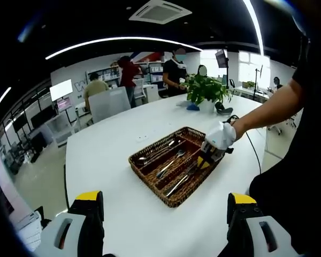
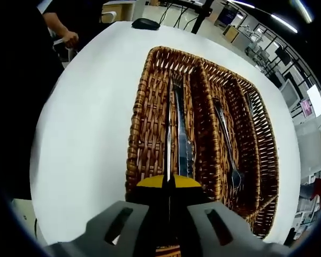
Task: Arrange the knives, forks, and spoons in their matching storage slots by inserting each utensil handle-first until every utensil is classified and aligned in the correct compartment
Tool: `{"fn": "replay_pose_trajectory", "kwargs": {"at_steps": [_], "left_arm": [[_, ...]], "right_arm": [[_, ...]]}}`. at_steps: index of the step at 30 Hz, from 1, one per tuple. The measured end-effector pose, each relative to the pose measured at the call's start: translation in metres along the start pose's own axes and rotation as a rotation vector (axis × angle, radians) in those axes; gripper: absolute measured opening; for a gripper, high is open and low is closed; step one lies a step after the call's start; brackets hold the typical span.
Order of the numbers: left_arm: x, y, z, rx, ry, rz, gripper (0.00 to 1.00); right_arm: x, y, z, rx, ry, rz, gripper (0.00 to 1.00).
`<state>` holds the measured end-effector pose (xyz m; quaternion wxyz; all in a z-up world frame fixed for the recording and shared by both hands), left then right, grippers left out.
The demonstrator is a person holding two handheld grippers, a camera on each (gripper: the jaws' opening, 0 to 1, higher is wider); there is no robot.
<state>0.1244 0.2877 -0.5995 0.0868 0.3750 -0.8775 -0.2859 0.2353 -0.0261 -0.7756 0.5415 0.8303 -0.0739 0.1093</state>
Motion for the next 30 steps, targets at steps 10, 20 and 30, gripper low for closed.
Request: {"fn": "replay_pose_trajectory", "kwargs": {"at_steps": [10,20,30], "left_arm": [[0.002,-0.003,0.002,-0.006,-0.002,0.009,1.0],[-0.004,0.0,0.009,-0.003,0.001,0.003,1.0],[-0.001,0.0,0.004,-0.001,-0.006,0.005,1.0]], "right_arm": [[-0.001,0.004,-0.003,0.05,0.03,-0.014,0.01],[-0.003,0.008,-0.013,0.066,0.028,-0.005,0.0],[-0.002,0.01,-0.009,0.066,0.015,-0.002,0.0]]}}
Point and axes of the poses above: the point that each gripper's makers call its tool centre point, and the gripper's own axes: y roughly backward along the fingers, x roughly to its right, z roughly out of its underside, the point moved 10 cm from there along y, roughly backward along the fingers
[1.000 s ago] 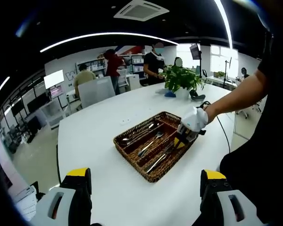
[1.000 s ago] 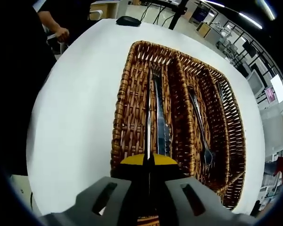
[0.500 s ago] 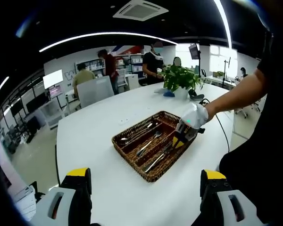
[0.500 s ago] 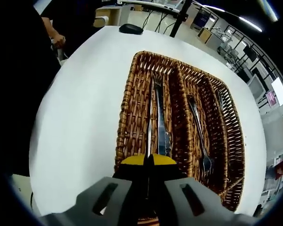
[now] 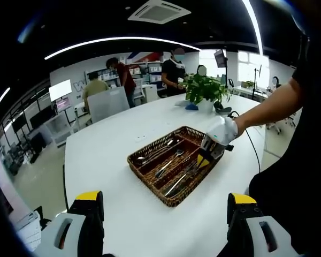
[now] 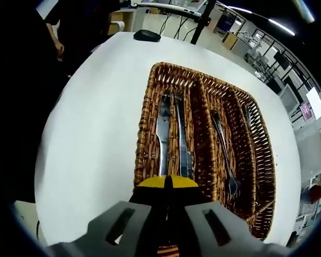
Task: Arrange the knives, forks, and spoons in their matching storage slots by inserting each utensil handle-first until every utensil is classified and aligned in the correct compartment
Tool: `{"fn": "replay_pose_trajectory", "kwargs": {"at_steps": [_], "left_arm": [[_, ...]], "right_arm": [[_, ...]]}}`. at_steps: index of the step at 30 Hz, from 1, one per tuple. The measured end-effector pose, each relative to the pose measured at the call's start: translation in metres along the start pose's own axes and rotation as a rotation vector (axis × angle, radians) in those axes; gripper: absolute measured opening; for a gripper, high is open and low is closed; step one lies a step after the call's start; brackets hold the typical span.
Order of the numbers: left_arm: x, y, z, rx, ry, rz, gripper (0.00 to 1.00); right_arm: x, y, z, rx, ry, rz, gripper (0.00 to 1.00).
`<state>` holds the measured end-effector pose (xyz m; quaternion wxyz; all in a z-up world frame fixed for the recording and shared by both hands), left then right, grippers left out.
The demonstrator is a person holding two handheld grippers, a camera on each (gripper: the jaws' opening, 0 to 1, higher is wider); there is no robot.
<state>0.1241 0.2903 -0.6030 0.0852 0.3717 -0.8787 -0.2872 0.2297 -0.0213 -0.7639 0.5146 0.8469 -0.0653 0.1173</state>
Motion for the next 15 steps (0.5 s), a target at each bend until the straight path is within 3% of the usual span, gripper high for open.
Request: {"fn": "replay_pose_trajectory", "kwargs": {"at_steps": [3,4,6,15], "left_arm": [[-0.001,0.001,-0.001,-0.003,-0.005,-0.004,1.0],[-0.002,0.0,-0.001,-0.004,-0.001,-0.002,1.0],[-0.002,-0.001,-0.002,0.002,0.006,0.002,1.0],[0.0,-0.014,-0.011,0.033,0.009,0.029,1.0]], "right_arm": [[0.002,0.006,-0.002,0.013,-0.022,0.008,0.0],[0.003,0.01,-0.004,0.048,-0.049,0.027,0.01],[0.008,0.021,-0.007,0.107,-0.107,0.046,0.07],[0.03,0.07,-0.01,0.241,-0.291,0.141,0.44]]}}
Point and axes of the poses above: the point that each gripper's makers call its tool centre point, and the gripper's own axes: y roughly backward along the fingers, x roughly to its right, z roughly out of its underside, the point moved 10 cm from there along y, roughly backward along the fingers
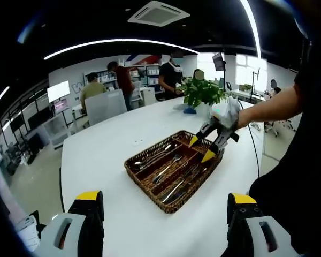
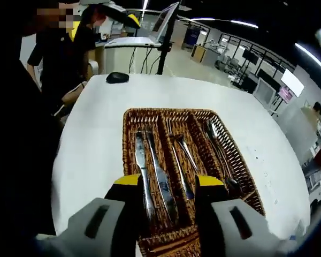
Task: Arrange the knives, forks, and spoons in their matching storage slots by inserting each utensil handle-first until every utensil is classified and aligned in the correct compartment
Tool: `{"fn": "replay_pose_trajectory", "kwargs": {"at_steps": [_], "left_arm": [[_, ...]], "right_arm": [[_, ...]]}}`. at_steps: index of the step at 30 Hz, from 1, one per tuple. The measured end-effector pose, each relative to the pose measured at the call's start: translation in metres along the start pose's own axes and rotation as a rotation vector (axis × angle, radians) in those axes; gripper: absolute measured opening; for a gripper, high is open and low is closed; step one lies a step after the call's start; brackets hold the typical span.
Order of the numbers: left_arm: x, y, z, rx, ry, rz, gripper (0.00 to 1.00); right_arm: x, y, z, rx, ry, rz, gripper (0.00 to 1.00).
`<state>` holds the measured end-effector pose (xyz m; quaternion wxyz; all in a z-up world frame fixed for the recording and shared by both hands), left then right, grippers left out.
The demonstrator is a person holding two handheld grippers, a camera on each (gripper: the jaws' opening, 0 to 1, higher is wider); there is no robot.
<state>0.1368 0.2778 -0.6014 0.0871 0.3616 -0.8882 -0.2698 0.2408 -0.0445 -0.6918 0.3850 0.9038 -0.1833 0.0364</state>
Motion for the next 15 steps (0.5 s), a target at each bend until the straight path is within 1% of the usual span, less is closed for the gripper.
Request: {"fn": "replay_pose_trajectory", "kwargs": {"at_steps": [2,4,6,7,8,10,11,12,15], "left_arm": [[0.0,-0.002,-0.001,0.005,0.003,0.004,1.0],[-0.001,-0.007,-0.003,0.021,0.008,0.01,1.0],[-0.002,-0.009,-0.005,0.051,0.001,0.006,1.0],[-0.003,-0.01,-0.006,0.072,0.012,0.005,1.0],[-0.005,-0.012,-0.006,0.08,0.025,0.008,1.0],[-0.005,-0.015,-0.007,0.082,0.036,0.014,1.0],[-0.005,-0.017,-0.006,0.08,0.035,0.015,1.0],[-0.004,-0.019,-0.007,0.074,0.028,0.019,1.0],[-0.004,-0.022,-0.006,0.08,0.011,0.026,1.0]], "right_arm": [[0.002,0.006,-0.002,0.015,-0.023,0.022,0.51],[0.005,0.018,-0.003,0.03,-0.068,0.04,0.61],[0.006,0.023,-0.001,0.025,-0.097,0.058,0.71],[0.007,0.028,0.001,0.018,-0.099,0.073,0.74],[0.007,0.031,0.002,0.016,-0.098,0.089,0.77],[0.006,0.039,0.004,0.022,-0.131,0.117,0.85],[0.006,0.042,0.004,0.03,-0.148,0.118,0.89],[0.004,0.047,0.005,0.037,-0.179,0.12,0.92],[0.005,0.061,0.009,0.054,-0.251,0.162,0.99]]}}
Point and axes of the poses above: the point that each gripper's makers call its tool centre point, and the gripper's own axes: y roughly backward along the fingers, x roughly to its right, z roughly out of its underside, the point moved 10 cm from there along y, roughly backward along the fingers
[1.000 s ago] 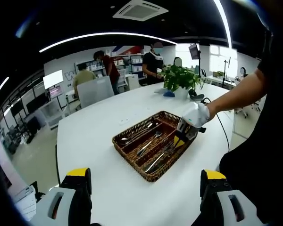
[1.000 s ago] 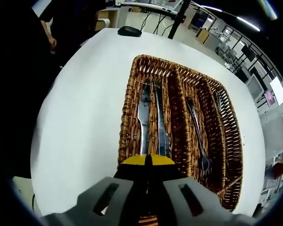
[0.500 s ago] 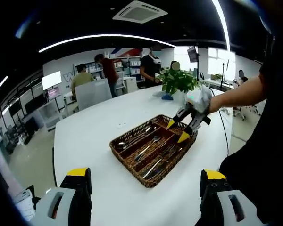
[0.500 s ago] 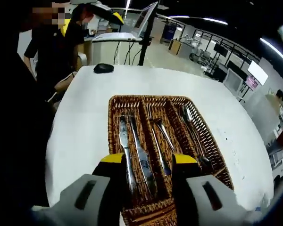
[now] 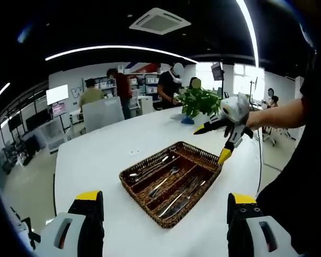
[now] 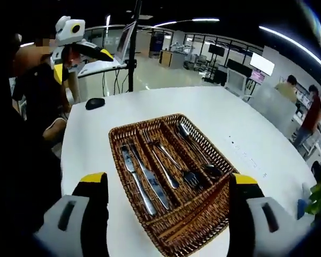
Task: Arrange the knives, forks, and spoons in their matching storage slots by inserting each utensil handle-first until every utensil is classified and aligned in the correct compartment
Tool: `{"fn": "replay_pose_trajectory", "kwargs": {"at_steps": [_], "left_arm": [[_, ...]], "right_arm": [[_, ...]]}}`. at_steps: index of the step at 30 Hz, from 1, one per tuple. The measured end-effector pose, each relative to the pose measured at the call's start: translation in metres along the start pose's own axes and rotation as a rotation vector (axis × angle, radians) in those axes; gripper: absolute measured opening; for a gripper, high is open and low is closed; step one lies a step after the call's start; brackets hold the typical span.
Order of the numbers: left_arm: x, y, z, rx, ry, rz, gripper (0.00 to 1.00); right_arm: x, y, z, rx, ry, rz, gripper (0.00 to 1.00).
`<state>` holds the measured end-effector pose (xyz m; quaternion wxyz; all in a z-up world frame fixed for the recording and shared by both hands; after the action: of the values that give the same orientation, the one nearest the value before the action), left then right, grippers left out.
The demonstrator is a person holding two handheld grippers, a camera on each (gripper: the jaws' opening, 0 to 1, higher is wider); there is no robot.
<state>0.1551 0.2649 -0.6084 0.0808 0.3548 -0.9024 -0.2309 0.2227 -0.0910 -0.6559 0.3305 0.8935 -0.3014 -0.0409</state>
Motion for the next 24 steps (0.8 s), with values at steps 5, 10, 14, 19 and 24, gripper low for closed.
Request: {"fn": "replay_pose_trajectory", "kwargs": {"at_steps": [5,10,14,19,24], "left_arm": [[0.002,-0.006,-0.005,0.007,-0.014,-0.02,1.0],[0.007,-0.007,-0.007,0.003,-0.033,-0.013,1.0],[0.007,-0.006,-0.006,0.002,-0.025,-0.015,1.0],[0.01,-0.006,-0.005,0.0,-0.02,-0.009,1.0],[0.014,-0.007,0.0,-0.028,-0.004,-0.002,1.0]], "right_arm": [[0.007,0.018,0.005,0.017,-0.081,0.038,0.99],[0.009,0.036,0.012,0.029,-0.105,0.076,0.99],[0.005,0.048,0.017,0.019,-0.146,0.074,0.99],[0.003,0.066,0.022,0.033,-0.174,0.118,0.99],[0.001,0.083,0.035,0.032,-0.215,0.156,0.99]]}}
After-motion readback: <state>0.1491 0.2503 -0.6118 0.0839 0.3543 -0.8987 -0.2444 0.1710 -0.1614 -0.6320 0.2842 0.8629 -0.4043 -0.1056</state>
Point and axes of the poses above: the point that each gripper's makers call its tool centre point, and the gripper's own axes: y roughly backward along the fingers, x roughly to its right, z roughly out of its underside, the point moved 10 cm from there along y, roughly backward along the fingers
